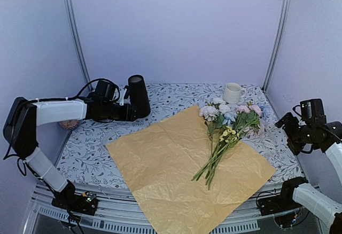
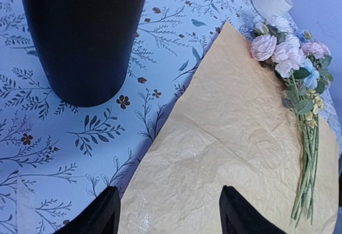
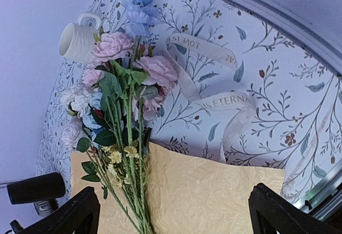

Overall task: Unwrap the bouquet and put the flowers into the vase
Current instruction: Adjust the flattened wrapping paper at the center of the board, then pick up the fake flower from the flattened wrapping paper.

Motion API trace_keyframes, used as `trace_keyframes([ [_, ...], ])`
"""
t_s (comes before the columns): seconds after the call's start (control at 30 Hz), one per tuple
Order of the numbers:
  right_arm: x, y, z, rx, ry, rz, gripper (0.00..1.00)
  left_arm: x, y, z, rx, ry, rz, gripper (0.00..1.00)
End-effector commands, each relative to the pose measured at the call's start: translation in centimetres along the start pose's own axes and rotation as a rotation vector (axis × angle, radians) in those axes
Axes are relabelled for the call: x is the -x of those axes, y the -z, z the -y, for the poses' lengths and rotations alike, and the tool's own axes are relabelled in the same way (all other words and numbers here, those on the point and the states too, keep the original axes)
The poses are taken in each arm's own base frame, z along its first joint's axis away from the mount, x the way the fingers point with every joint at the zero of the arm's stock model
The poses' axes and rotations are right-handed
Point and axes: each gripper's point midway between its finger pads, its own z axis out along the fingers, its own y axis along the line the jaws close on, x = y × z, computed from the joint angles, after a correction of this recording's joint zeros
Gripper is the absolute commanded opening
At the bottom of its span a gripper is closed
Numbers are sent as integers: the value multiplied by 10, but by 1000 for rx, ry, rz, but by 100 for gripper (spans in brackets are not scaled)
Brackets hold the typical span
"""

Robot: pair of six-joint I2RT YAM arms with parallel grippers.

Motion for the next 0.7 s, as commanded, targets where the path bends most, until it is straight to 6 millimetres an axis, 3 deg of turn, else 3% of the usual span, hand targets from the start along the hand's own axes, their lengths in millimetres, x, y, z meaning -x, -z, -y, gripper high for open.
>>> trace_keyframes([
  [0.0, 25, 6, -27, 40, 191, 85, 99, -3, 22, 18, 48, -77, 39, 67],
  [0.13, 1, 5, -76, 299, 448, -21, 96, -1, 44, 40, 14, -127, 111, 75],
  [0.23, -20, 3, -92, 440, 511, -91, 93, -1, 60, 57, -43, -155, 174, 89],
  [0.27, -26, -1, -92, 468, 516, -112, 92, 0, 65, 58, -47, -156, 198, 97],
  [0.47, -62, -34, -78, 542, 524, -228, 83, 0, 93, 57, -84, -115, 373, 98],
  [0.67, -79, -67, -56, 509, 510, -272, 70, -4, 95, 104, -285, -158, 401, 97],
])
